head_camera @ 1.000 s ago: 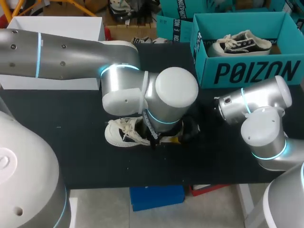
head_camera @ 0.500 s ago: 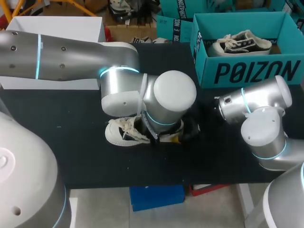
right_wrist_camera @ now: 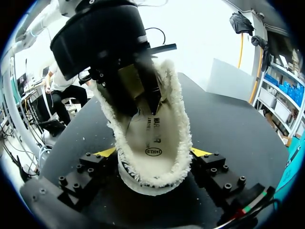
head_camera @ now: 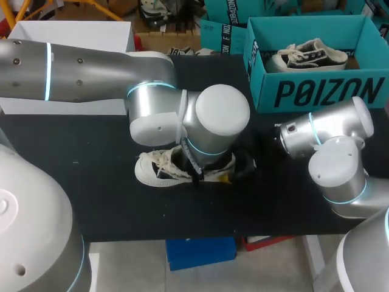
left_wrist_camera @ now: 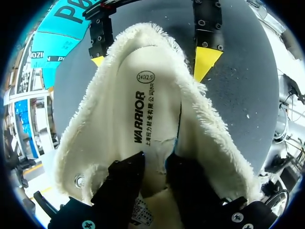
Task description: Take the shoe out of the shoebox, open the shoe tongue, remove and reinsert the insole, then place the shoe into the shoebox
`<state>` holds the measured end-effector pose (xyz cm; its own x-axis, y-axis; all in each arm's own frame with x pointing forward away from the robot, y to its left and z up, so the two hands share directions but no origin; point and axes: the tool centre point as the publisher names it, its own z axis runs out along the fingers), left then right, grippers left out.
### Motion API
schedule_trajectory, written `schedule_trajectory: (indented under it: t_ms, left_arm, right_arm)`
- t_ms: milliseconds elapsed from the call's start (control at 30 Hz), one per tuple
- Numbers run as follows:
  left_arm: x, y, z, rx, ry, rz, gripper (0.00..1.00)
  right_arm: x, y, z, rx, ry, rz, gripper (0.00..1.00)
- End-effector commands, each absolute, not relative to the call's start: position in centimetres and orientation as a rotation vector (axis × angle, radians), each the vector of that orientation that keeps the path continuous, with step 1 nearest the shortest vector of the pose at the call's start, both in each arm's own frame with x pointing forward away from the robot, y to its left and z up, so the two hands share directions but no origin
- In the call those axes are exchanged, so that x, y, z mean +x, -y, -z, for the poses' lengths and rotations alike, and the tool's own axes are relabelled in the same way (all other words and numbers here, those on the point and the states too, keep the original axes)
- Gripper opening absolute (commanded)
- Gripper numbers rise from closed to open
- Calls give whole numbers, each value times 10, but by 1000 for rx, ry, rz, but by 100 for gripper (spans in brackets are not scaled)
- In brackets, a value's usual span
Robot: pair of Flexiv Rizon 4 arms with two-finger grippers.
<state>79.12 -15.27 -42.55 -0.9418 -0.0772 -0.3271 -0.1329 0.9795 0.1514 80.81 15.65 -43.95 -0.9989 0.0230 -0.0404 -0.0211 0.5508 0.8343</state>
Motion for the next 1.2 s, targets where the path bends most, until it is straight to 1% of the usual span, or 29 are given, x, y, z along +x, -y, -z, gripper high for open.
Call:
schedule_trajectory:
  t_ms: [33,167,267,300,333,567,1200]
  left_arm:
    - [838,134,580,-139,-2794,-258,30]
    - [841,135,580,-134,-2788,-261,29]
    - [843,135,579,-135,-2790,-259,27]
    - [843,135,579,-132,-2793,-260,3]
    - [843,135,579,-129,-2798,-262,0]
    - [834,134,575,-117,-2895,-212,0]
    - [762,144,511,64,-3157,152,0]
  right_arm:
    - [810,-157,444,4,-2727,-1465,0]
    - [810,-157,444,4,-2727,-1465,0]
    - [810,-157,444,4,-2727,-1465,0]
    - [810,-157,444,4,-2727,-1465,0]
    - [810,-157,444,4,-2727,-1465,0]
    - [810,-157,444,4,-2727,-1465,0]
    - [810,-157,444,4,-2727,-1465,0]
